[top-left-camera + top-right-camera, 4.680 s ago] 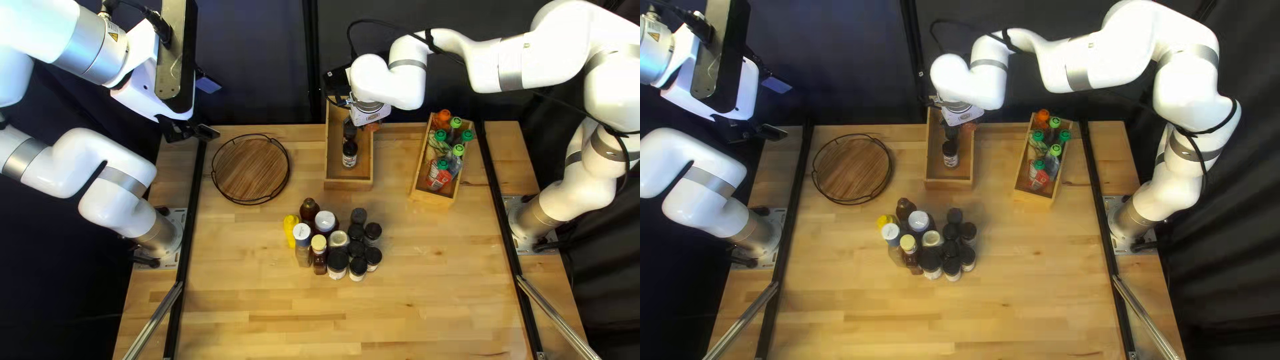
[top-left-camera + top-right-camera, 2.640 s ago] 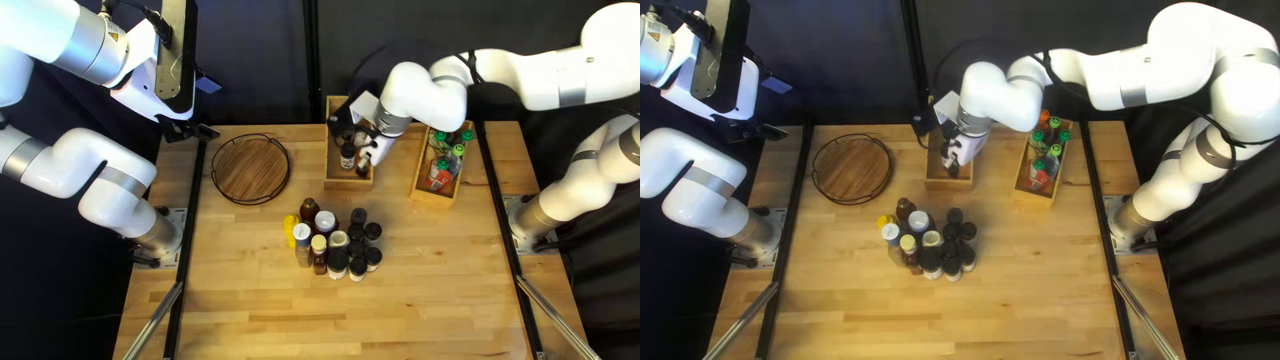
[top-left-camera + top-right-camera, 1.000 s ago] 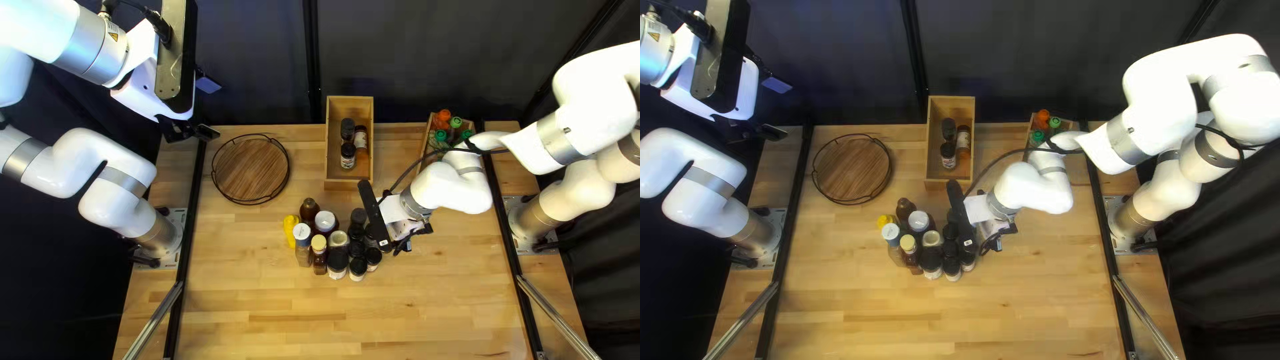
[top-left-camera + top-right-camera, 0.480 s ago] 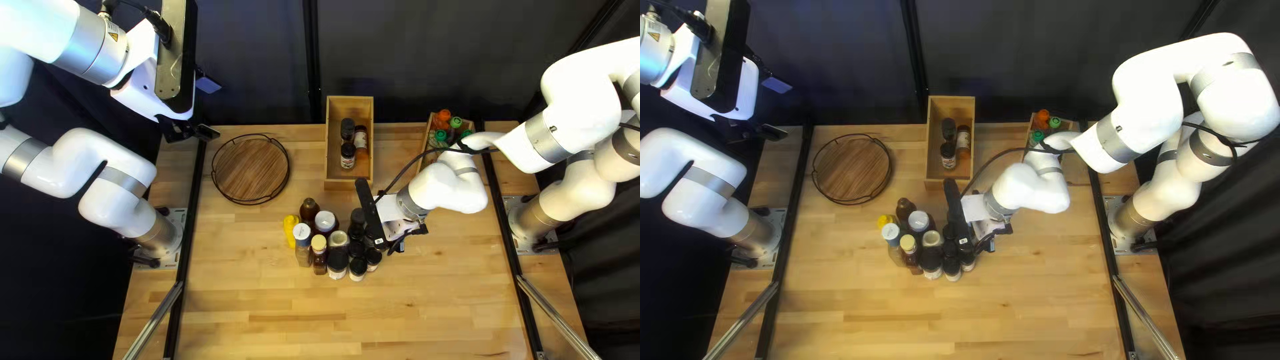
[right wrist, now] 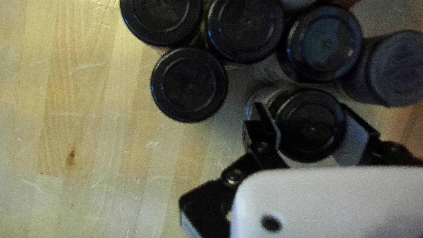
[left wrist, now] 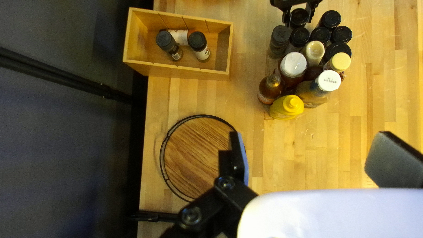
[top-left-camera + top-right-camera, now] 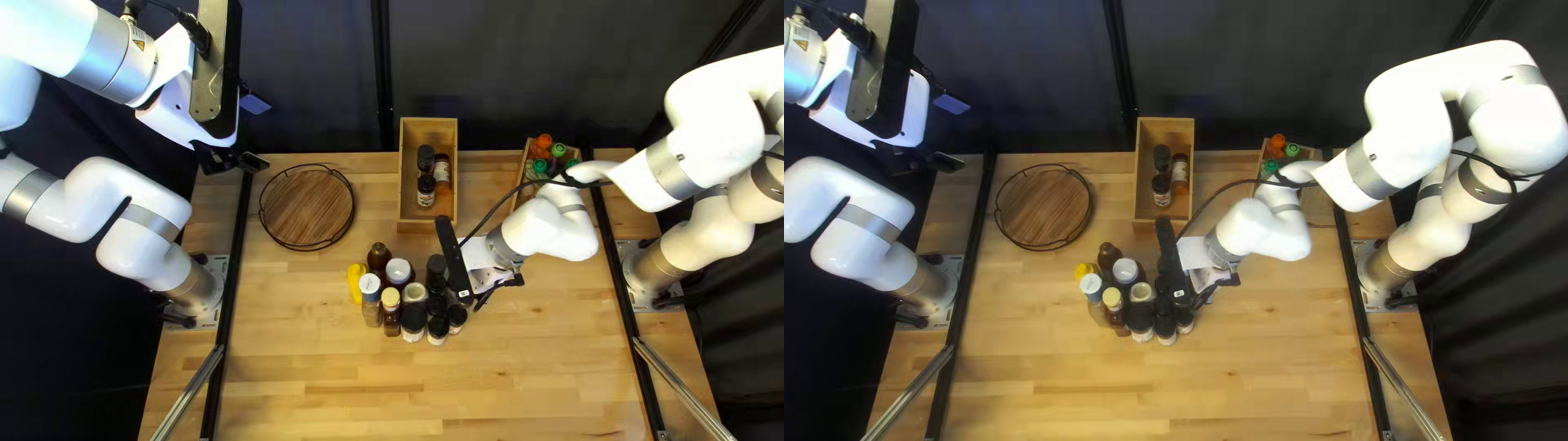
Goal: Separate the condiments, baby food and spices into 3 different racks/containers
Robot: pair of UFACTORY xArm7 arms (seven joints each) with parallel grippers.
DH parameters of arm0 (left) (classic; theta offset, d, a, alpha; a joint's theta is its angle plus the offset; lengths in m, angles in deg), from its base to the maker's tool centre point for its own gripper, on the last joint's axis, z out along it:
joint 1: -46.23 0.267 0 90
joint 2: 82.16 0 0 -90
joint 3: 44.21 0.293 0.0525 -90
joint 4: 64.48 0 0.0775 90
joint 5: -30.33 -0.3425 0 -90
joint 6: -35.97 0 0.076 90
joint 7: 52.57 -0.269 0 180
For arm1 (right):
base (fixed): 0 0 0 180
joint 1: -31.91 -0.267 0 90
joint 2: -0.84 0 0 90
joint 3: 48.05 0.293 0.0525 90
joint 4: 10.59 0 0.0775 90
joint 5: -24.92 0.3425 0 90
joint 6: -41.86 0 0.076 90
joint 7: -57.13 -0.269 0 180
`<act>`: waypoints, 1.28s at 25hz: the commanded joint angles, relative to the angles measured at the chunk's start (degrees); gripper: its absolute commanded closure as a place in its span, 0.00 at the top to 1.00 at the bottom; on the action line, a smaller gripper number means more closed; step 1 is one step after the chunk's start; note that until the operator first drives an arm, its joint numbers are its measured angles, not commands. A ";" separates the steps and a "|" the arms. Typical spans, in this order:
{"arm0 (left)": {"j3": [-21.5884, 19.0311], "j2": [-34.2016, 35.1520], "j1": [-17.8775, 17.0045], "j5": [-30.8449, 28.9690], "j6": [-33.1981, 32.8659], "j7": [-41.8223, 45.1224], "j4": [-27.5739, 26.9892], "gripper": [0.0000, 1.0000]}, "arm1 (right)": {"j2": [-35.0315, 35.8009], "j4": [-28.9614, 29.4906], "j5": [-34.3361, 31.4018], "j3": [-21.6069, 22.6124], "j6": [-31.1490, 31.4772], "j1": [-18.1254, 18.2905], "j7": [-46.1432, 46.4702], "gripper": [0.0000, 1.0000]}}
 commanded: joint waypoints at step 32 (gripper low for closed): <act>0.00 0.00 0.00 0.00 0.00 0.00 0.00 1.00 | -6.20 16.44 0.94 -17.52 11.12 4.03 16.30 0.00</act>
